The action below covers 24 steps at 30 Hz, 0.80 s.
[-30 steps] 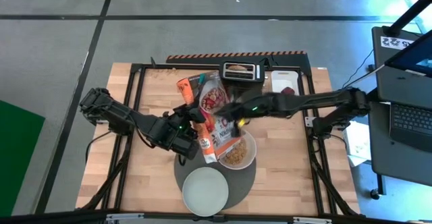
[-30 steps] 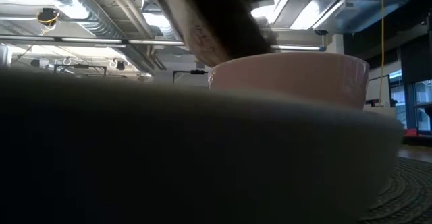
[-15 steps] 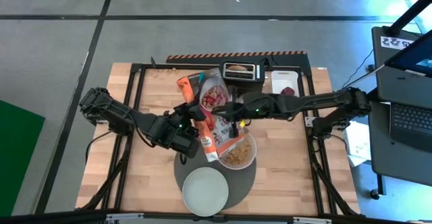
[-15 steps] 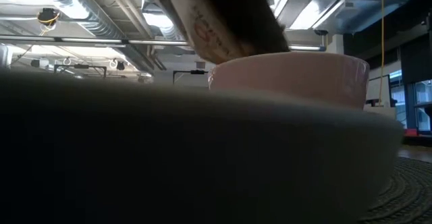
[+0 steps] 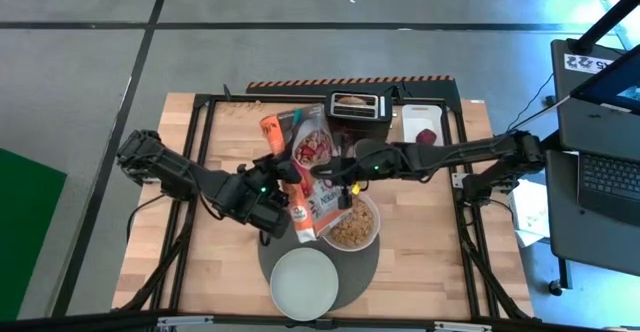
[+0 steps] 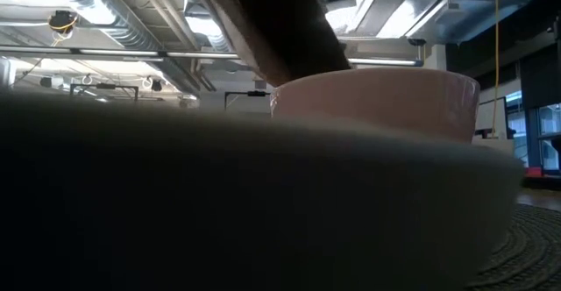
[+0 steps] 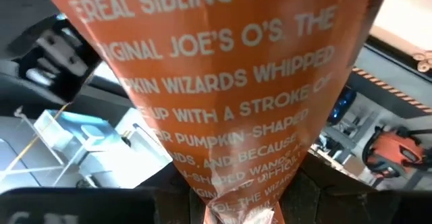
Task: Arrange a breakfast setting
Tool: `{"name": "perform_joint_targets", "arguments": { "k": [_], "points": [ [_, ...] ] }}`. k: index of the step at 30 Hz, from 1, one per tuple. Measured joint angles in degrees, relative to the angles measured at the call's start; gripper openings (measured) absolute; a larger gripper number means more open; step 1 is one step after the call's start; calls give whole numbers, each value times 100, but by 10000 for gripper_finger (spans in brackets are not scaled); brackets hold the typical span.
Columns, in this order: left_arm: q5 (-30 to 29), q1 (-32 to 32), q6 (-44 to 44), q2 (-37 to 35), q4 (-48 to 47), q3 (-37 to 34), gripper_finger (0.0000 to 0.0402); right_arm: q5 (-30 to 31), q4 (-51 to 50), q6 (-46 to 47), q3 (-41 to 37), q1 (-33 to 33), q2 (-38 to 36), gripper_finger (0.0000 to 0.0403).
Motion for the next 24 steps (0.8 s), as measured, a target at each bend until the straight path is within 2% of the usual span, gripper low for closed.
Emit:
{"name": "perform_joint_targets", "arguments": {
  "k": [3, 7, 11, 13, 17, 20, 24],
  "points": [
    [26, -35, -34, -69, -36, 0, 126, 245, 108, -2, -10, 96, 20, 5],
    [8, -41, -33, -99, -78, 0, 126, 176, 190, 134, 5, 86, 96, 5],
    [15, -42, -42, -100, -87, 0, 126, 698, 457, -5, 10, 260, 84, 5],
    [10, -49, -45, -101, -85, 0, 126, 462, 263, 62, 10, 192, 73, 5],
    [26, -50, -28, -101, -97, 0, 126, 623, 178, 156, -3, 243, 101, 5],
    [22, -48, -26, -101, -93, 0, 126, 226, 127, 355, 1, 118, 110, 5],
    [20, -54, -41, -103, -83, 0, 126, 673, 678, 72, 3, 286, 108, 5]
  ]
}}
